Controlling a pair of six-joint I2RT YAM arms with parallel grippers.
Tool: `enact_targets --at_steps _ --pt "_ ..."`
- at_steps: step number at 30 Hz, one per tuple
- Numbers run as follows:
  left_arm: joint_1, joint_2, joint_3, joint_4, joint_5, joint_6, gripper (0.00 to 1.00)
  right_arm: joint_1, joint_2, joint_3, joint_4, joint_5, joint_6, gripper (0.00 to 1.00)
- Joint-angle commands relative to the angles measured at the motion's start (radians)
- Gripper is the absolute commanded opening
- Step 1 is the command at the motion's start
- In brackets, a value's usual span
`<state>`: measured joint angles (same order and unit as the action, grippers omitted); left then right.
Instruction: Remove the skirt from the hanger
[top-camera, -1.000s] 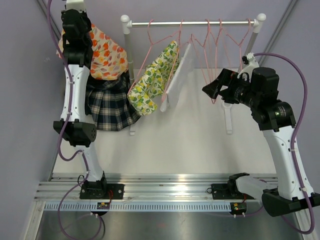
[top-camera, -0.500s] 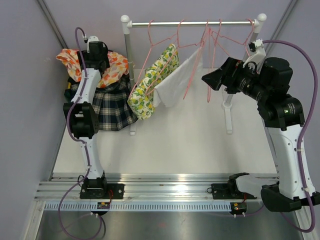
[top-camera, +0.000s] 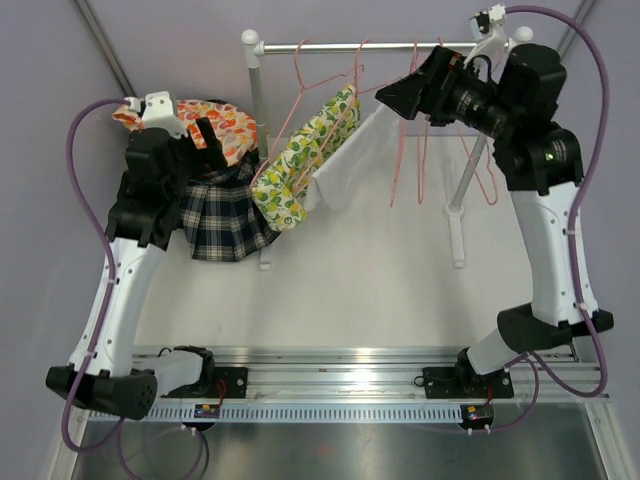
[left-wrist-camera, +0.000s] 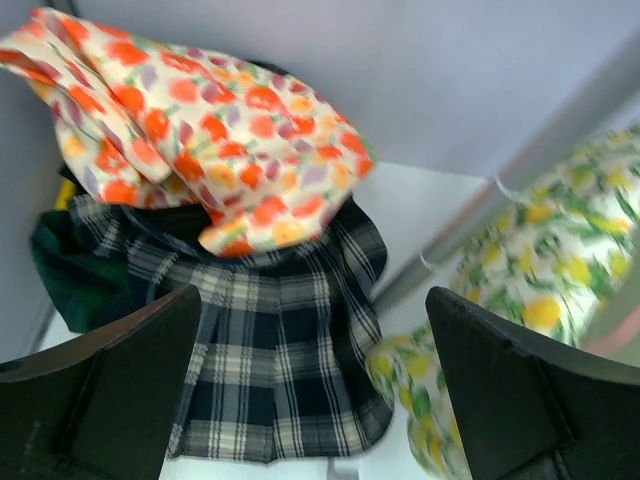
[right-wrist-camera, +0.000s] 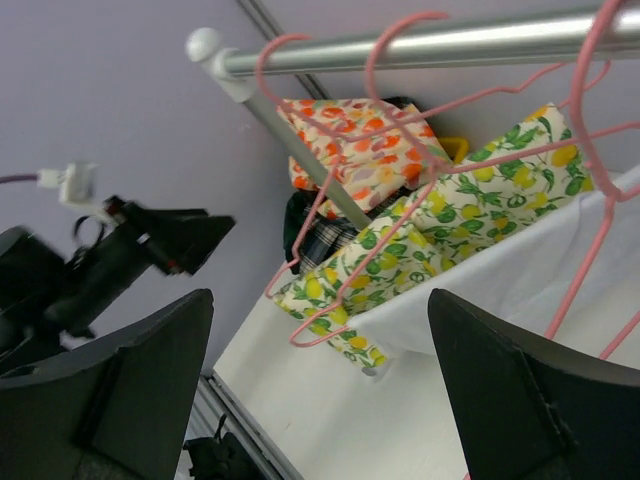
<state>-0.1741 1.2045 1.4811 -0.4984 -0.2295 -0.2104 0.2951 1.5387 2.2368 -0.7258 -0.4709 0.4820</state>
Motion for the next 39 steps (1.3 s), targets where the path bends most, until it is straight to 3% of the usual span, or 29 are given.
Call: enact_targets --at_steps 1,6,13,27,30,31,33,34,38,39 --pt "-0.021 -0.071 -0.111 -0.064 0.118 -0.026 0.99 0.018 0.092 0.046 -0.061 0.06 -0.019 0.96" --pt "-0.047 -0.299 -0.281 -0.117 0.14 -0.037 0.99 0.068 0.138 0.029 -0.029 0.106 -0.017 0.95" --pt "-0.05 -0.485 -0.409 -0.222 0.159 -0.044 0.99 0.157 0.211 0.049 -0.003 0.159 -0.006 0.93" --pt "-0.05 -0.643 -0.567 -0.243 0.2 -0.024 0.99 0.219 0.311 0.014 0.075 0.288 0.001 0.84" --pt "-0.05 -0.66 -0.6 -0.229 0.2 -0.018 0.99 0.239 0.339 0.038 0.072 0.305 -0.002 0.66" --pt "-0.05 -0.665 -0.608 -0.221 0.2 -0.02 0.99 0.245 0.345 0.044 0.071 0.311 -0.005 0.54" --pt "-0.05 -0.677 -0.625 -0.21 0.211 -0.023 0.99 0.256 0.356 0.058 0.068 0.322 -0.005 0.45" --pt "-0.05 -0.681 -0.627 -0.206 0.213 -0.024 0.99 0.257 0.357 0.063 0.066 0.325 -0.006 0.34" --pt "-0.05 -0.68 -0.627 -0.201 0.214 -0.023 0.99 0.266 0.339 0.057 0.049 0.35 -0.006 0.1" --pt "-0.05 -0.677 -0.624 -0.2 0.223 -0.012 0.99 0.268 0.316 0.049 0.042 0.354 -0.006 0.09"
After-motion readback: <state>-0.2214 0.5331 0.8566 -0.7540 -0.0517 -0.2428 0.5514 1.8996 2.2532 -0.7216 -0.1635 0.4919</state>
